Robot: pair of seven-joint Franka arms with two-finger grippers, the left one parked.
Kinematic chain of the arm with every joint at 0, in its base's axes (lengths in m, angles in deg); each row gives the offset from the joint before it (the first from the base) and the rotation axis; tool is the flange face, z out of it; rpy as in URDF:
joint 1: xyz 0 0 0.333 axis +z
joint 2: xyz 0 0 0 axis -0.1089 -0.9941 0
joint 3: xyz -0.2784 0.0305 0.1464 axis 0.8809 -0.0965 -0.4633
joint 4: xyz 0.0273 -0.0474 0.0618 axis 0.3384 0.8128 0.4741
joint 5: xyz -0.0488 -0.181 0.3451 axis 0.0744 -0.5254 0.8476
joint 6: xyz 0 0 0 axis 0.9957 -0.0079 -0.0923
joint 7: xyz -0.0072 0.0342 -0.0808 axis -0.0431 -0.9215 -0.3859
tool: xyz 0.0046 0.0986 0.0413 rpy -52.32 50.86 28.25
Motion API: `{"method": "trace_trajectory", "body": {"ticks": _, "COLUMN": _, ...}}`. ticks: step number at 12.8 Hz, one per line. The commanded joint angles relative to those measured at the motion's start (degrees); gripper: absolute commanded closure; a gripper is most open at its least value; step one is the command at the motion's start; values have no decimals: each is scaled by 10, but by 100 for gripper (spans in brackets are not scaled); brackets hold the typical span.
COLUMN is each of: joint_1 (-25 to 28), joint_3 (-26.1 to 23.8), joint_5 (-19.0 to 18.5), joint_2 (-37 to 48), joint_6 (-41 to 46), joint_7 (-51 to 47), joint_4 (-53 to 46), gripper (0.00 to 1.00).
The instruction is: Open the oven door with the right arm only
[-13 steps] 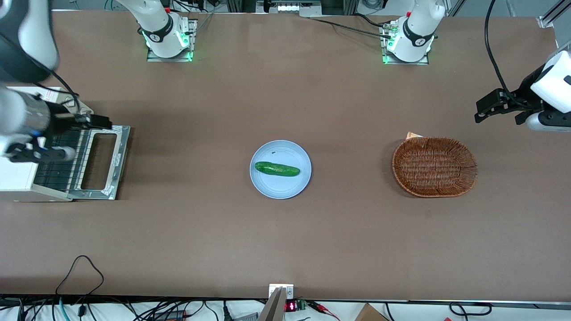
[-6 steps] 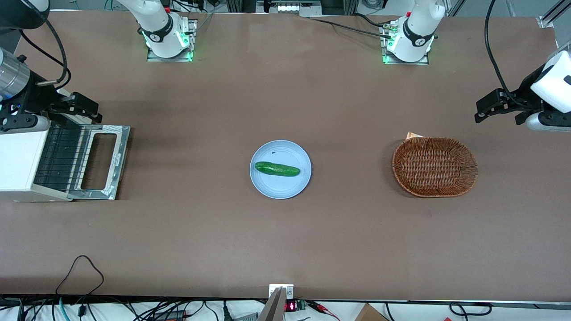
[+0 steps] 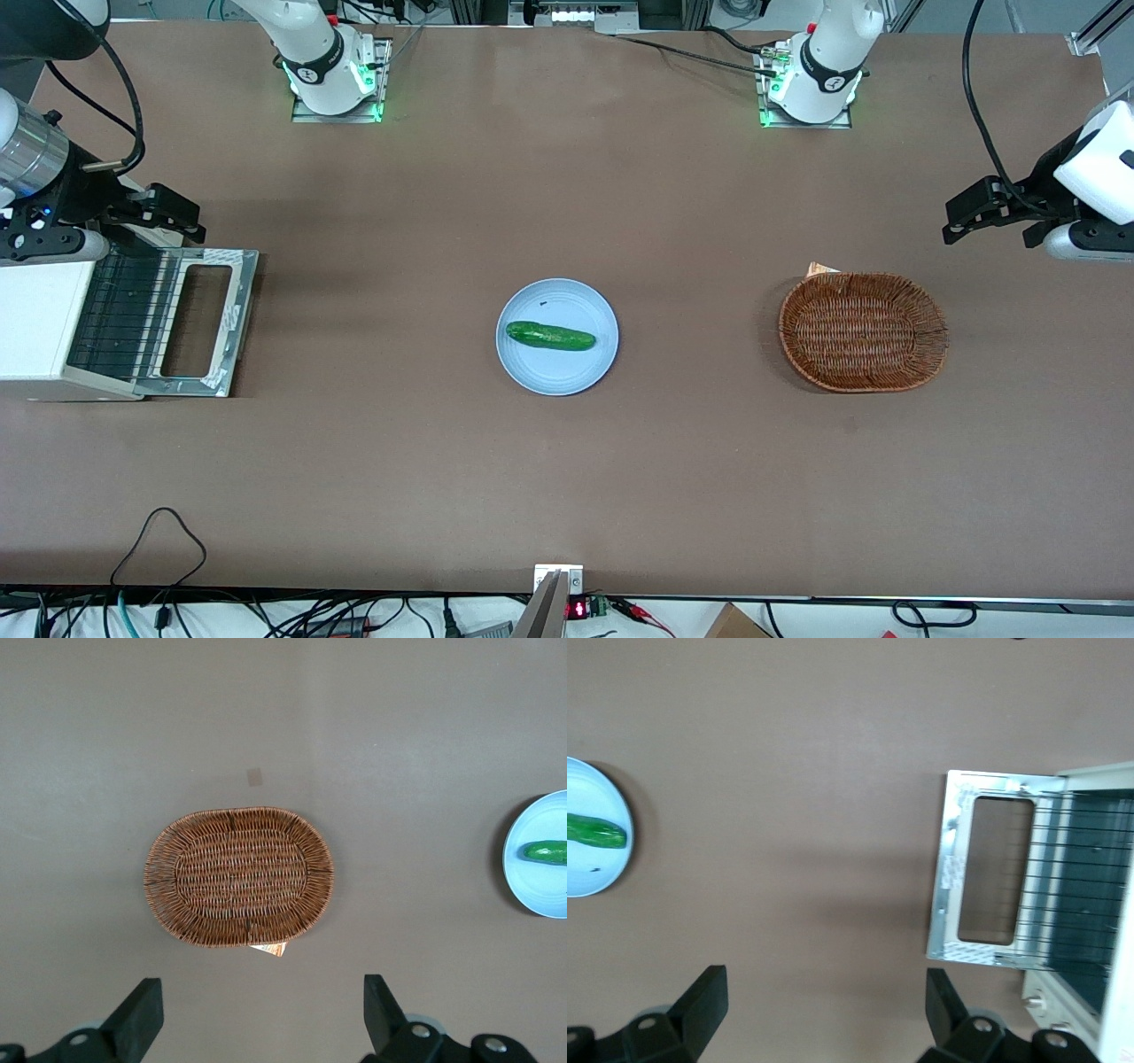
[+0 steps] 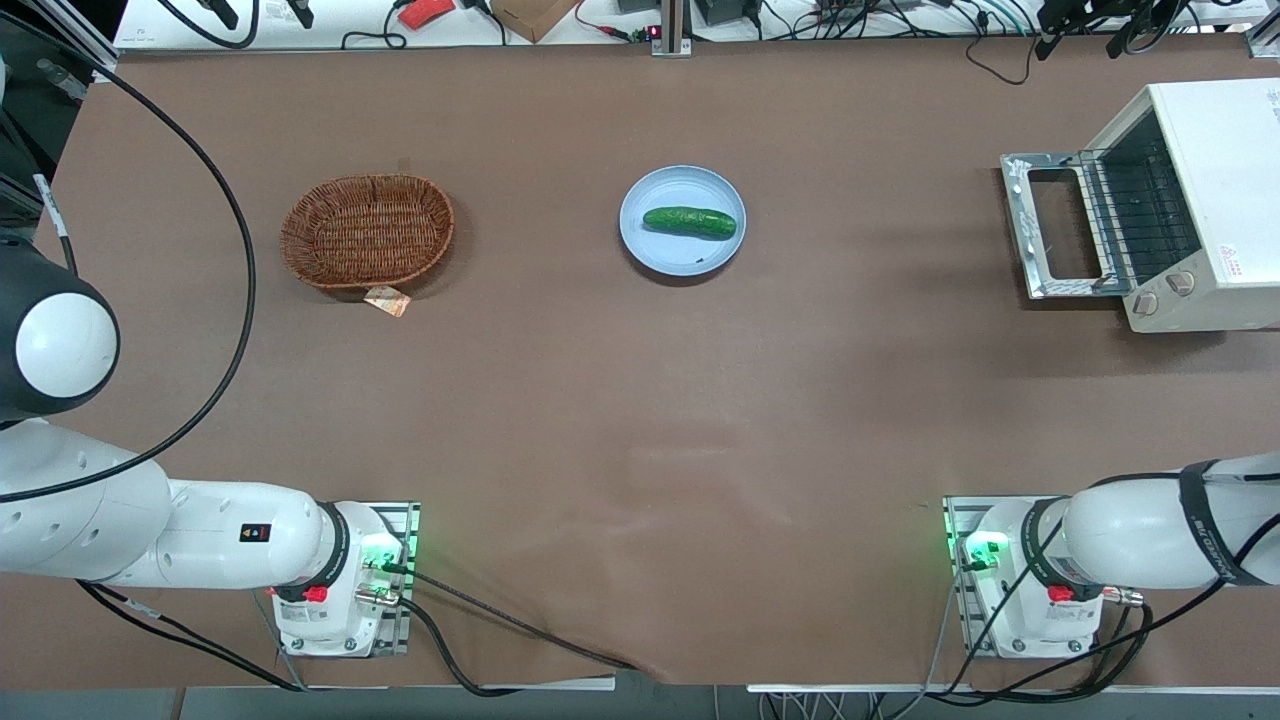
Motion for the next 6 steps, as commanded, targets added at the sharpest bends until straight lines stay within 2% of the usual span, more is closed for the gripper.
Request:
{"method": "trace_trajectory", "body": {"ticks": 1, "joint_1": -6, "joint_3": -11, "joint_5": -15, "joint_2": 10, "joint_6": -1, "joint_7": -5, "joint_4": 8, "gripper": 1}}
{"method": "trace_trajectory", "body": {"ticks": 6, "joint_1": -5, "joint_3": -11, "joint_5": -13, "joint_2": 10, "joint_6": -2, "joint_7": -2, "joint_4": 6, "gripper": 1}}
